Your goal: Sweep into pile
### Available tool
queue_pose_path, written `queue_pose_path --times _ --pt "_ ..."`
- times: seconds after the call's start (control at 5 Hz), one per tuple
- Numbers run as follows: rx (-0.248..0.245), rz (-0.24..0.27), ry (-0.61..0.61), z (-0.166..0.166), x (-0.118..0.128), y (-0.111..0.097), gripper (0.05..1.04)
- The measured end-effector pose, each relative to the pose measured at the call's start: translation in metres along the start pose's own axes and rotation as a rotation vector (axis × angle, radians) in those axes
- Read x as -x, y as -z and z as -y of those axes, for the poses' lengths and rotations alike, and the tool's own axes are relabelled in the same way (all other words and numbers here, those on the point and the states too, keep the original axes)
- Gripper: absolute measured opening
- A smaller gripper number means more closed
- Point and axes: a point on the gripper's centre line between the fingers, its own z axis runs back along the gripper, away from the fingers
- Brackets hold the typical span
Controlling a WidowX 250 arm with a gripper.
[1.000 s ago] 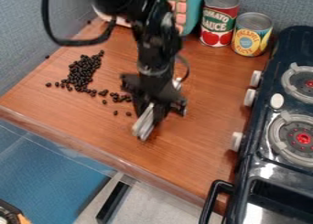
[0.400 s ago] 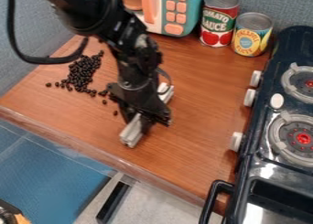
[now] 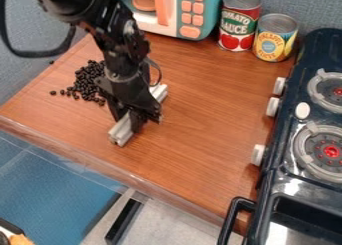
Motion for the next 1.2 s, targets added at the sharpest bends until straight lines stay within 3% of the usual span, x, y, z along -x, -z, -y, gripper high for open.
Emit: queue_pose_path --times 0.4,1.2 --pt "-0.02 -0.033 -0.065 -0.051 -0.013 0.009 0.371" --pt "-0.057 -0.005 -0.103 -0.098 -0.024 0.017 0.371"
